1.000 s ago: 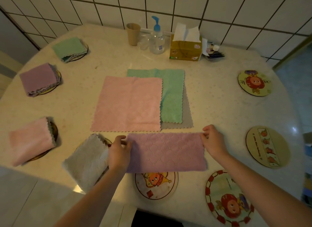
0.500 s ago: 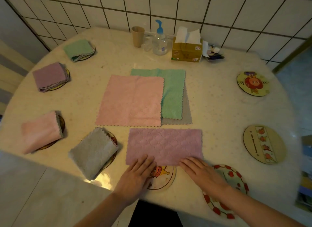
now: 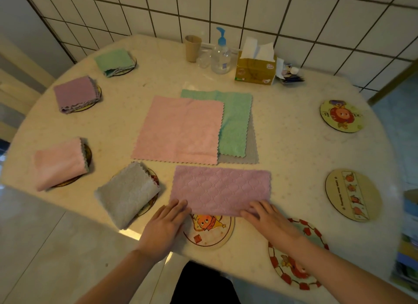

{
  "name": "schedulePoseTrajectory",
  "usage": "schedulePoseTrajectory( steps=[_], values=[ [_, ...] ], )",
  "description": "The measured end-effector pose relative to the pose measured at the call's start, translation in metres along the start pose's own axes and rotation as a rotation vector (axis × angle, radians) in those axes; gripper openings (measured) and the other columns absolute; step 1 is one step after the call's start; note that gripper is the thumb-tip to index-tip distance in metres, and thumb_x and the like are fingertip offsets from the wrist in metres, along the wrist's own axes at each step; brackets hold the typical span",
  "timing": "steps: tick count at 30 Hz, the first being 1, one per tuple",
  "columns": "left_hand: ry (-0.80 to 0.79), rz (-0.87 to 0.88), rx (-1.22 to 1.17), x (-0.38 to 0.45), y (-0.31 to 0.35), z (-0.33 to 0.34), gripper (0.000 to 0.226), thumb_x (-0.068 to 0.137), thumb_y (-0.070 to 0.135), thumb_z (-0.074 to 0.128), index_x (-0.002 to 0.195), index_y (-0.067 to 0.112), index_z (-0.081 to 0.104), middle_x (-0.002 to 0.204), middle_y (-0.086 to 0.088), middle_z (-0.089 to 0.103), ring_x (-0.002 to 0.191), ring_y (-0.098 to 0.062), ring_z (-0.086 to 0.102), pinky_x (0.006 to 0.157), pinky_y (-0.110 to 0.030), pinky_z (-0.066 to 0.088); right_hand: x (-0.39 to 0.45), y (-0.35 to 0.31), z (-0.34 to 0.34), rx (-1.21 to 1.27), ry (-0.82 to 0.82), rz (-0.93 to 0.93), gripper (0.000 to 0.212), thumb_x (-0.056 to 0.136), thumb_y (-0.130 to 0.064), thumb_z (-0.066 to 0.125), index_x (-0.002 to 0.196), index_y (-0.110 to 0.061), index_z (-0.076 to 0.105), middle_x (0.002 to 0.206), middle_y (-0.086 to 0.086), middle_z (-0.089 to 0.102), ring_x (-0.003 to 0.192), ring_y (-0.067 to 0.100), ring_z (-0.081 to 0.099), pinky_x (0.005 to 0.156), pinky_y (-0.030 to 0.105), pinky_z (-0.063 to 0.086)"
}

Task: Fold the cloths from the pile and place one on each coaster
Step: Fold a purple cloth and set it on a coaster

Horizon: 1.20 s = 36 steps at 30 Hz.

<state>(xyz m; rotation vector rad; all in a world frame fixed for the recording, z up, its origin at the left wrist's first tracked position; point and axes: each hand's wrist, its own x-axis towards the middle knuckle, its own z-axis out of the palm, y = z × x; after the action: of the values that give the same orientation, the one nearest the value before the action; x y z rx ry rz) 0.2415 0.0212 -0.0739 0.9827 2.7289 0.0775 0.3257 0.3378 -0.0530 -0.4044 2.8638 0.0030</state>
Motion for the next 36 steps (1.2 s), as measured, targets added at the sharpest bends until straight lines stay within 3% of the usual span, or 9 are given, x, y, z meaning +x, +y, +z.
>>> schedulePoseTrajectory(
  steps=[6,10,13,22,24,27,29,34,36],
  values=[
    [0.008,-0.077,0.016,0.012,0.025,-0.016,0.043,0.089,0.044,0.032,0.114,0.026,0.062,0.123,0.005,0.062,0.117,-0.022,0.058,0.098,-0.038,0.047,0.003,0.007,-0.016,0.01,0.035,-0.022,0.084,0.031,0.009,0.071,0.109,-0.018,0.054,0.096,-0.001,0.048,0.082,0.015,0.046,0.061,0.022,0.045],
    [0.035,-0.051,-0.054,0.017,0.06,-0.018,0.046,0.092,0.048,0.033,0.13,0.026,0.046,0.138,0.004,0.047,0.129,-0.025,0.043,0.106,-0.042,0.039,-0.015,-0.002,-0.032,0.073,0.099,-0.073,0.066,0.044,0.013,0.065,0.102,-0.016,0.053,0.098,-0.002,0.051,0.088,0.015,0.044,0.066,0.024,0.05],
    [0.017,0.068,-0.052,0.016,0.097,-0.012,0.052,0.091,0.047,0.039,0.138,0.024,0.045,0.142,0.003,0.048,0.131,-0.026,0.045,0.104,-0.042,0.042,-0.042,-0.023,-0.039,0.106,0.159,-0.093,0.057,0.048,0.008,0.063,0.1,-0.015,0.06,0.092,-0.003,0.056,0.081,0.013,0.051,0.057,0.013,0.039],
    [0.03,0.29,0.061,-0.016,0.143,0.022,0.051,0.082,0.033,0.039,0.125,0.02,0.062,0.129,-0.001,0.062,0.12,-0.029,0.057,0.094,-0.043,0.05,-0.111,-0.058,-0.007,0.274,0.043,-0.264,0.05,0.08,-0.016,0.059,0.127,-0.019,0.042,0.11,-0.005,0.054,0.096,0.01,0.055,0.069,0.02,0.053],
    [0.061,0.336,0.078,-0.025,0.136,0.031,0.049,0.081,0.033,0.043,0.125,0.019,0.062,0.131,-0.001,0.06,0.123,-0.029,0.054,0.098,-0.043,0.046,-0.109,-0.045,-0.006,0.206,0.083,-0.265,0.048,0.073,-0.019,0.065,0.119,-0.019,0.052,0.107,-0.007,0.059,0.094,0.008,0.059,0.07,0.016,0.053],
    [0.062,0.356,0.056,-0.03,0.13,0.035,0.05,0.078,0.032,0.06,0.125,0.018,0.062,0.134,-0.003,0.058,0.126,-0.029,0.052,0.101,-0.043,0.041,-0.091,-0.019,-0.006,0.065,0.065,-0.285,0.071,0.052,-0.005,0.08,0.119,-0.014,0.06,0.117,0.0,0.063,0.104,0.013,0.061,0.081,0.021,0.054],
    [0.029,0.33,0.018,-0.03,0.13,0.035,0.048,0.079,0.032,0.055,0.125,0.018,0.062,0.134,-0.003,0.058,0.125,-0.03,0.052,0.102,-0.042,0.039,-0.073,-0.005,-0.006,-0.072,0.02,-0.384,0.073,0.051,-0.006,0.08,0.121,-0.012,0.061,0.123,0.003,0.062,0.11,0.016,0.06,0.089,0.026,0.051],
    [-0.068,0.345,-0.057,-0.03,0.124,0.036,0.05,0.086,0.033,0.044,0.133,0.018,0.053,0.142,-0.006,0.05,0.132,-0.033,0.043,0.103,-0.047,0.043,-0.03,0.017,-0.001,-0.273,-0.025,-0.564,0.057,0.08,-0.009,0.032,0.134,-0.015,0.049,0.136,0.004,0.053,0.123,0.018,0.052,0.096,0.033,0.048],
    [-0.049,0.354,-0.089,-0.031,0.122,0.037,0.051,0.087,0.034,0.046,0.137,0.02,0.049,0.144,-0.004,0.047,0.135,-0.031,0.039,0.107,-0.047,0.038,-0.023,0.025,0.006,-0.308,-0.078,-0.609,0.057,0.085,-0.012,0.029,0.14,-0.017,0.039,0.145,0.002,0.044,0.129,0.018,0.046,0.097,0.033,0.048]
  ],
)
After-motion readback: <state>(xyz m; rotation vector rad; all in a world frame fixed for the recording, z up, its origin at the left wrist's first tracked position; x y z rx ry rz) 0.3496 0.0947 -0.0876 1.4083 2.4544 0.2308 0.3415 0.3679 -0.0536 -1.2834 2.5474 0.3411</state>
